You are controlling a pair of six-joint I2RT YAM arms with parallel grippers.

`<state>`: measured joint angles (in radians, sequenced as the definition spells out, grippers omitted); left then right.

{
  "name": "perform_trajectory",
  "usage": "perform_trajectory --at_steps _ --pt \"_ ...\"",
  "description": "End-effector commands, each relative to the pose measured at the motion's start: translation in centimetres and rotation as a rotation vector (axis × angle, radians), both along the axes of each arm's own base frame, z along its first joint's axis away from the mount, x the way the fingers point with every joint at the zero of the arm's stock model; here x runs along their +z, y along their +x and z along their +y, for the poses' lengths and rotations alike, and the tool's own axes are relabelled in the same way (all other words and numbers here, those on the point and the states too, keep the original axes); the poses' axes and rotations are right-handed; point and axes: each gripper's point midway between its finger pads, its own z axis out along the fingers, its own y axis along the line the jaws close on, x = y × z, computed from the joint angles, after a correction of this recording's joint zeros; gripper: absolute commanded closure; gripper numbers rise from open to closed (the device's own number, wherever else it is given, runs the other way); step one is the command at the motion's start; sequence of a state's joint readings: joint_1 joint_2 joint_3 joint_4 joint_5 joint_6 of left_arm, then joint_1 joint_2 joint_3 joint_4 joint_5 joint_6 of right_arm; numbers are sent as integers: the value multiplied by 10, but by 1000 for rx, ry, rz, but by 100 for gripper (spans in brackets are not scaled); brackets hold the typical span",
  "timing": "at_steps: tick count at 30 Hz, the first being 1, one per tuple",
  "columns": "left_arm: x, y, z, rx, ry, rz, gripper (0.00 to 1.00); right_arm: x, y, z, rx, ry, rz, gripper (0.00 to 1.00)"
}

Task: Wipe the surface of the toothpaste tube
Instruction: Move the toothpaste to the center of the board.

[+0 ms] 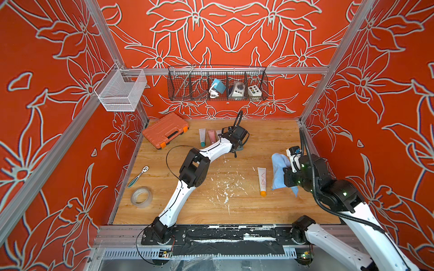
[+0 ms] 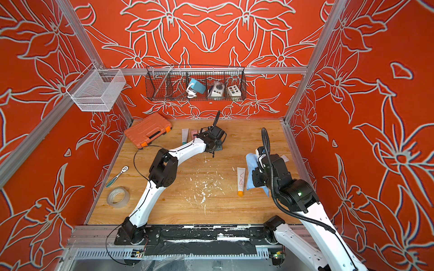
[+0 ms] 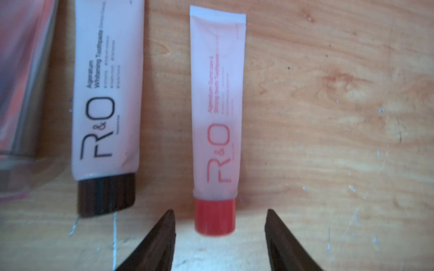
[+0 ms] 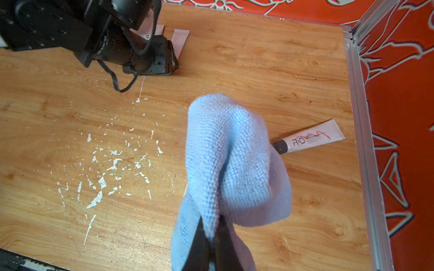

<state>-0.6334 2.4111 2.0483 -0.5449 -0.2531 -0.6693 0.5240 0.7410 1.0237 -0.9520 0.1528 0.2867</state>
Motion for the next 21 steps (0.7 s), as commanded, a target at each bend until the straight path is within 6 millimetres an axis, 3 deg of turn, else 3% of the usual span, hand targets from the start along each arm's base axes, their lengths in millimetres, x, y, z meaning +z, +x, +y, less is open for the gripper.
perform_trajectory --at_steps 1,8,14,18,21 --pt "53 -20 0 -49 -31 -44 39 -5 1 -8 -19 -41 -1 100" --pt "83 -87 1 -184 -63 -43 39 -7 5 2 -12 13 15 100" --pt "85 -161 -2 -279 -79 -33 38 -6 11 6 -39 56 20 100" --pt "83 -206 -18 -358 -102 -50 37 -9 19 -1 -94 35 6 100" --pt "80 -233 -32 -409 -95 -72 35 -23 27 -5 -134 47 7 100"
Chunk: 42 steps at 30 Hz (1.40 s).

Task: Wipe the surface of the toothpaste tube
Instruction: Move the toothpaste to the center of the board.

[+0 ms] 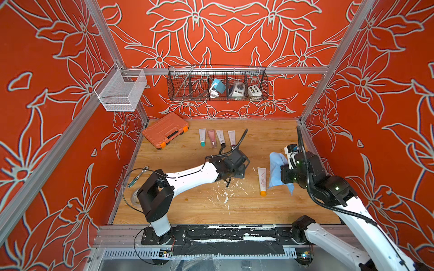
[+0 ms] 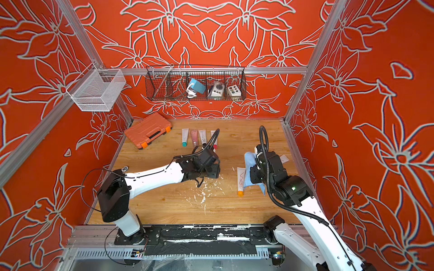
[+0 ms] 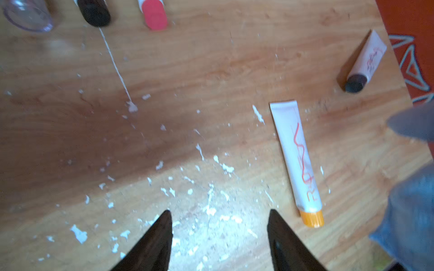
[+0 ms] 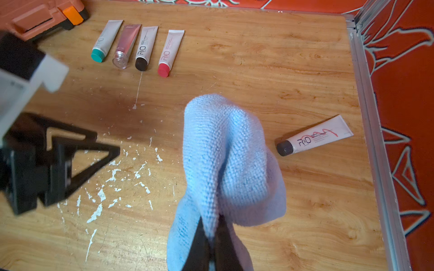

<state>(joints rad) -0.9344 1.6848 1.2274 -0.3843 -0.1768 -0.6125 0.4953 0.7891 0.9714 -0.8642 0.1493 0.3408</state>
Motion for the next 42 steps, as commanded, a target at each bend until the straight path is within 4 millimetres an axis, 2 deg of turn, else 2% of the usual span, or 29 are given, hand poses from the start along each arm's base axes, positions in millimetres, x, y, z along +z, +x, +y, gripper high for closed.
perform_trajectory --at_steps 1,4,8,13,17,25,26,27,42 --pt "8 -20 -19 -38 -44 -48 35 -12 11 -9 -84 19 -2 100" --pt "2 -42 -36 -97 -32 -62 34 -27 19 -11 -115 58 45 100" --pt "-11 -64 -64 -172 -13 -61 32 -34 28 -21 -154 91 67 100" --pt "-28 -74 -93 -220 4 -35 30 -38 35 -41 -225 138 87 100" --pt "-41 -70 -108 -223 28 -25 29 -39 38 -55 -280 190 86 100" --pt "-62 -64 -120 -203 64 2 29 -44 40 -61 -305 233 103 100" --pt "-64 -74 -126 -224 71 3 30 -44 41 -61 -303 239 102 100" --pt "-66 -75 -128 -226 79 4 30 -44 41 -61 -303 243 100 100" --pt "-90 -67 -125 -206 149 15 44 -46 40 -61 -299 252 102 100"
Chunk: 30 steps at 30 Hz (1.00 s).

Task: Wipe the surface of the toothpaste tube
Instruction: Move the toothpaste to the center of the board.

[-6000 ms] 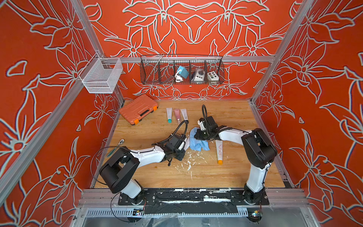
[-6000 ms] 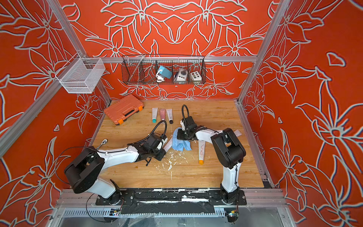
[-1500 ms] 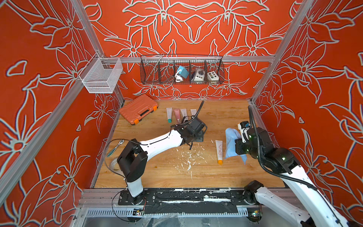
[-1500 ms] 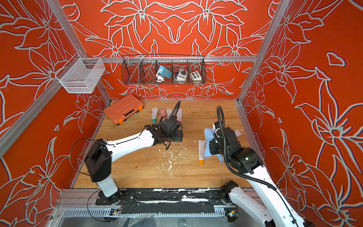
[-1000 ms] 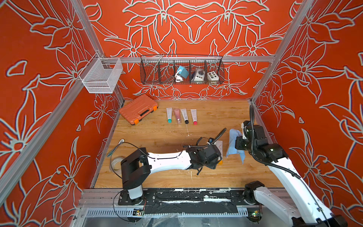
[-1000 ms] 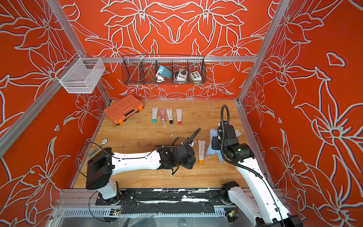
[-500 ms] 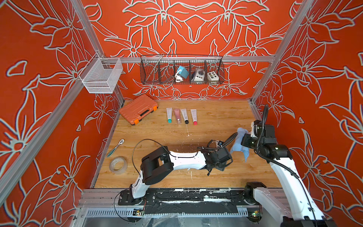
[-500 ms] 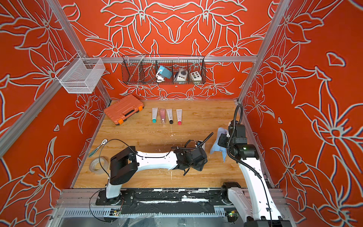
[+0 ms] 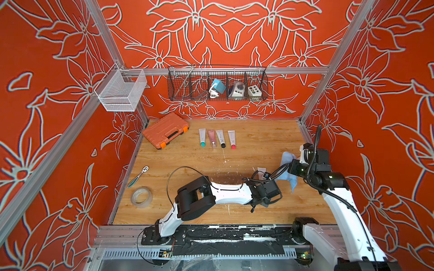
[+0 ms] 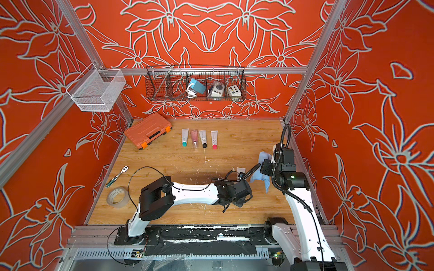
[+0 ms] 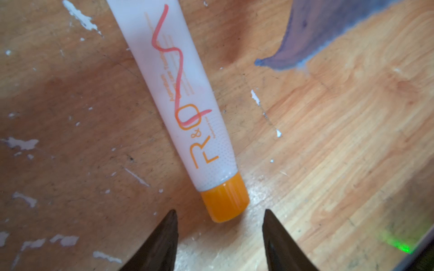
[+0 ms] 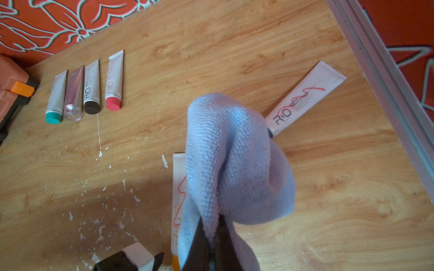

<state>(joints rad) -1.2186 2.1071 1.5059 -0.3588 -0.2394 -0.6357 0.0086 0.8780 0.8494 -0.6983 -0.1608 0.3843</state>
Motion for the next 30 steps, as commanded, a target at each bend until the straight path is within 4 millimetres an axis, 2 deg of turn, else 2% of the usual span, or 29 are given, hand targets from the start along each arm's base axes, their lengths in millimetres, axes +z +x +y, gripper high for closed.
perform_trajectory --at_steps 1,10,12,16,24,30 --pt "-7 7 3 27 30 -9 45 -2 0 1 -3 18 -6 100" --pt "-13 12 2 33 38 -9 50 -3 0 0 -2 17 -5 100" --pt "-14 23 7 55 39 -6 52 -2 0 0 0 18 -6 100" --pt "-17 29 11 63 40 -5 54 -2 0 1 1 19 -7 100" --pt "-15 30 11 31 34 -10 68 -2 1 1 8 23 -8 100" --pt "-11 26 14 2 20 -11 64 -2 1 3 17 31 -10 100"
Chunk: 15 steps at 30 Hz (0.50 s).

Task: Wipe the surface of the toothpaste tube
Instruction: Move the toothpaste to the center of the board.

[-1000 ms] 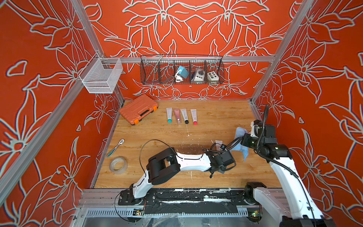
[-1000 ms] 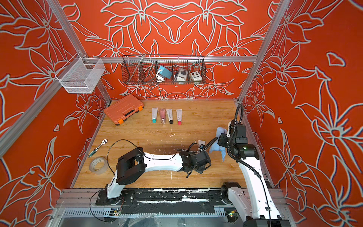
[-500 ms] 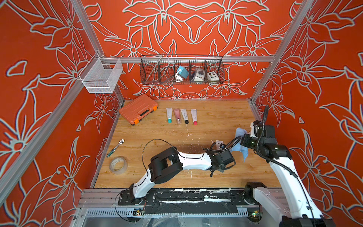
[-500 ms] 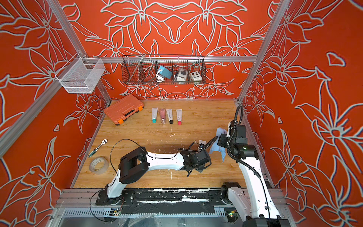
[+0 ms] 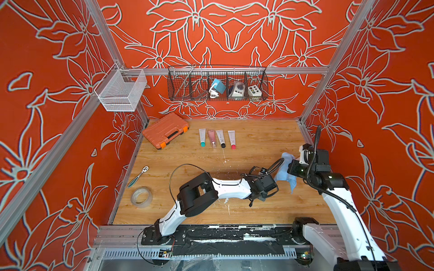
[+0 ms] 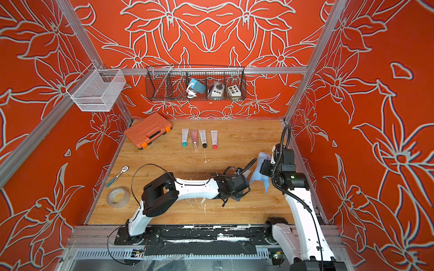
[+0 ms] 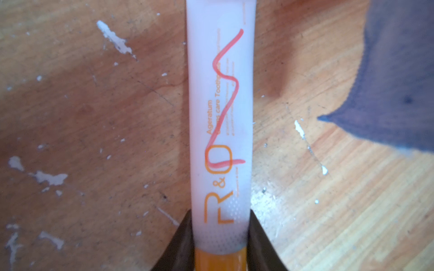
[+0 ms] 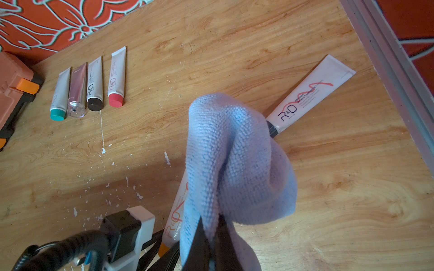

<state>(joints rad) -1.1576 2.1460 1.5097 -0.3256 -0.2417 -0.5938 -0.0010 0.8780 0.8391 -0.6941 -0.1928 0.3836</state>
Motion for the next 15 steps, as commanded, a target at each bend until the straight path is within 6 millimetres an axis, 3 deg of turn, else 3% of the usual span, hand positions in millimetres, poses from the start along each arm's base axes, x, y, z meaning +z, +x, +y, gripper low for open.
perform_trajectory --at_steps 1,15 --pt "3 -6 5 -32 -1 6 63 1 2 1 5 9 -14 100" --pt "5 -12 9 -55 -18 14 64 -2 2 4 18 23 -6 100"
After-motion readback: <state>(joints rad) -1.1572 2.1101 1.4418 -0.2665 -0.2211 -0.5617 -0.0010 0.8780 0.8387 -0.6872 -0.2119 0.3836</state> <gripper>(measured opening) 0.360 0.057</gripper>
